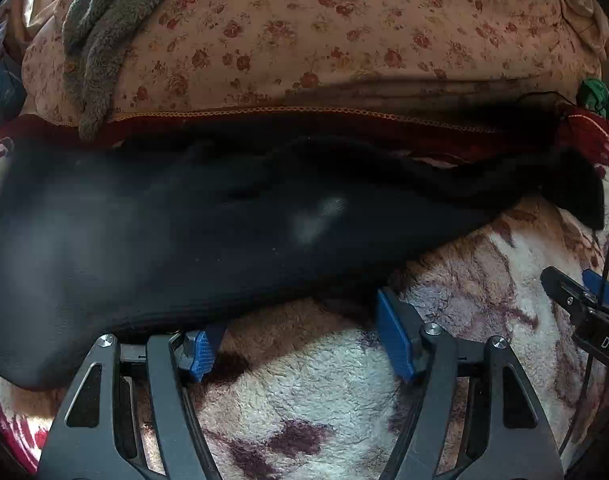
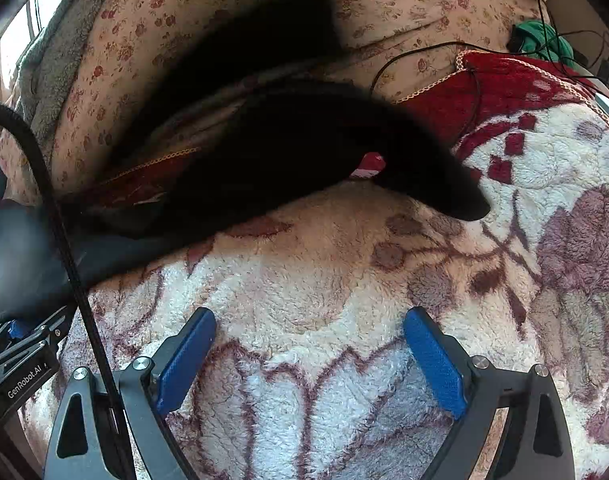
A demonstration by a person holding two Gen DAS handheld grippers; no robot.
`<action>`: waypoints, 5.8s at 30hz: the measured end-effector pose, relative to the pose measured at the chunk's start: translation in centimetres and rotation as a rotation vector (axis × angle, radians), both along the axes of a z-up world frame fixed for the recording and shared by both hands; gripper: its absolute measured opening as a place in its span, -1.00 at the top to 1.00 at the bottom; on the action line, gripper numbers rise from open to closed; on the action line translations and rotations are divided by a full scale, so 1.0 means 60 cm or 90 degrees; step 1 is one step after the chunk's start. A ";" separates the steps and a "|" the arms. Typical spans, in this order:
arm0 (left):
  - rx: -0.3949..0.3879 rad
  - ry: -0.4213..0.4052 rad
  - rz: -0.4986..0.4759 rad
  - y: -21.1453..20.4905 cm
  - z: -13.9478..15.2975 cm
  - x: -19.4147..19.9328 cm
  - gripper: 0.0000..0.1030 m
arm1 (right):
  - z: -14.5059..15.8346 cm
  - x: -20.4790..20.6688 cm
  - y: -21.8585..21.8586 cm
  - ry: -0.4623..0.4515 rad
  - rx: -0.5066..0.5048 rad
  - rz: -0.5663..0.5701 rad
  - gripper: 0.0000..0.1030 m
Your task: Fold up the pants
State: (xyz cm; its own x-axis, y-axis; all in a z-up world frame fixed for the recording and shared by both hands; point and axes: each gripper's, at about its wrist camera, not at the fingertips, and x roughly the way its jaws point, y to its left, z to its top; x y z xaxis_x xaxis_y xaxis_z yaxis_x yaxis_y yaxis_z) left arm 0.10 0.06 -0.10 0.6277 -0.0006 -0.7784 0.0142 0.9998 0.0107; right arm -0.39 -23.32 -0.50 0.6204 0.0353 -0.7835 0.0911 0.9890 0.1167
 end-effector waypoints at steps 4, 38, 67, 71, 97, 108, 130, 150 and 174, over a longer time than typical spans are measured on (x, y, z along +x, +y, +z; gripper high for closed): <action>0.002 0.000 0.000 0.002 -0.001 0.002 -0.33 | 0.001 -0.001 -0.001 0.000 0.000 0.000 -0.83; 0.006 -0.059 -0.024 0.020 0.111 -0.100 -0.33 | 0.105 -0.085 0.069 -0.097 0.011 0.109 -0.53; -0.029 -0.060 0.000 0.030 0.142 -0.134 -0.33 | 0.149 -0.127 0.072 -0.092 0.066 0.091 -0.53; -0.033 -0.057 0.004 0.033 0.140 -0.132 -0.33 | 0.145 -0.127 0.076 -0.090 0.062 0.092 -0.53; -0.138 0.004 0.065 0.119 0.086 -0.138 -0.33 | 0.114 -0.114 0.072 -0.057 0.073 0.091 -0.52; -0.276 0.026 0.214 0.237 0.040 -0.130 -0.32 | 0.072 -0.098 0.016 -0.029 0.148 0.048 -0.52; -0.299 0.007 0.255 0.282 0.042 -0.039 0.33 | 0.029 -0.018 -0.036 0.002 0.232 0.000 -0.52; -0.269 -0.020 0.168 0.303 0.079 -0.076 0.85 | 0.034 -0.019 -0.021 0.000 0.258 0.004 -0.52; -0.158 -0.046 0.252 0.449 0.122 -0.082 0.87 | 0.084 0.230 -0.048 -0.016 0.264 0.008 -0.52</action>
State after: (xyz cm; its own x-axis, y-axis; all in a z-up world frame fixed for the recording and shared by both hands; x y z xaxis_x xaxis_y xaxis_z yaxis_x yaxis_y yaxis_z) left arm -4.80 26.97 7.25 0.6698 0.0696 -0.7393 -0.3610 0.9005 -0.2424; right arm 13.42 -26.22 4.55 0.6360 0.3533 -0.6861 0.0713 0.8584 0.5080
